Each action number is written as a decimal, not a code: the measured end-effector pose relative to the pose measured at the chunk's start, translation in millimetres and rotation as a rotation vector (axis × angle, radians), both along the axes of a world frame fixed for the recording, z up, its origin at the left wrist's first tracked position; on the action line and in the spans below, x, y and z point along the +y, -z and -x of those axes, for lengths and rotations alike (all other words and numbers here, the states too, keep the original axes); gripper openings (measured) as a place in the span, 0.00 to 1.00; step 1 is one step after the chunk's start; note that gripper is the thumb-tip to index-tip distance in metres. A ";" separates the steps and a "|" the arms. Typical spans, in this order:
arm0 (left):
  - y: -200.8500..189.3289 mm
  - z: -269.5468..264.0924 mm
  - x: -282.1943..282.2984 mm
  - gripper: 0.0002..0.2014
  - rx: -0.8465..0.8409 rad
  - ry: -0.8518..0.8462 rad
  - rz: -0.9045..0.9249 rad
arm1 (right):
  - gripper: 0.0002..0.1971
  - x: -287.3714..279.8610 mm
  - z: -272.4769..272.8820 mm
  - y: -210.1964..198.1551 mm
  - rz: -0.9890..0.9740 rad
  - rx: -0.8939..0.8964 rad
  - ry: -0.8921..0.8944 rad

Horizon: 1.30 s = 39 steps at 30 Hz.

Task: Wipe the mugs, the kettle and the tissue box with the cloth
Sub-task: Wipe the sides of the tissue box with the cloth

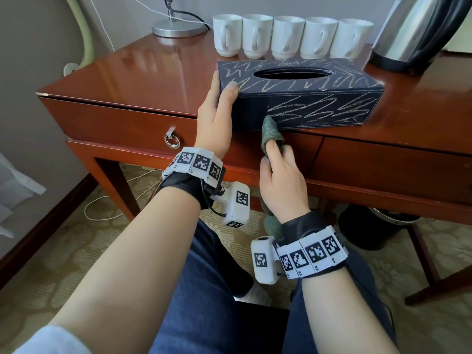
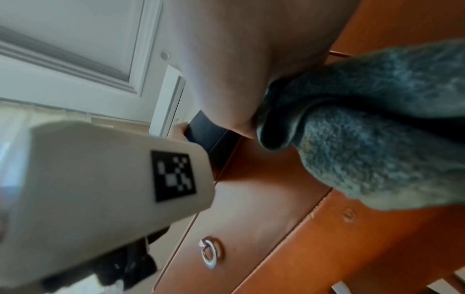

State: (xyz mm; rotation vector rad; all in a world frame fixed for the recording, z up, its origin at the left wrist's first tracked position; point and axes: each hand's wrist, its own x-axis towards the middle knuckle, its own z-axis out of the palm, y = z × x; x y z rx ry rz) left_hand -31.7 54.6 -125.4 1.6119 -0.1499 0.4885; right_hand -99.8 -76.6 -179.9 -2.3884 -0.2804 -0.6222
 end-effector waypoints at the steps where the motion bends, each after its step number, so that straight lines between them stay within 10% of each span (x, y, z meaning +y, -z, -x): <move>1: -0.5 0.9 0.1 0.27 0.005 -0.001 -0.011 | 0.18 0.3 -1.9 0.1 0.013 -0.014 0.001; 25: -7.0 7.3 -0.8 0.37 -0.012 0.013 0.027 | 0.23 -5.7 -2.8 8.2 0.060 -0.007 0.160; 39: -4.2 4.2 -1.6 0.24 0.005 -0.010 0.001 | 0.23 -9.4 -2.3 7.4 0.048 0.019 0.168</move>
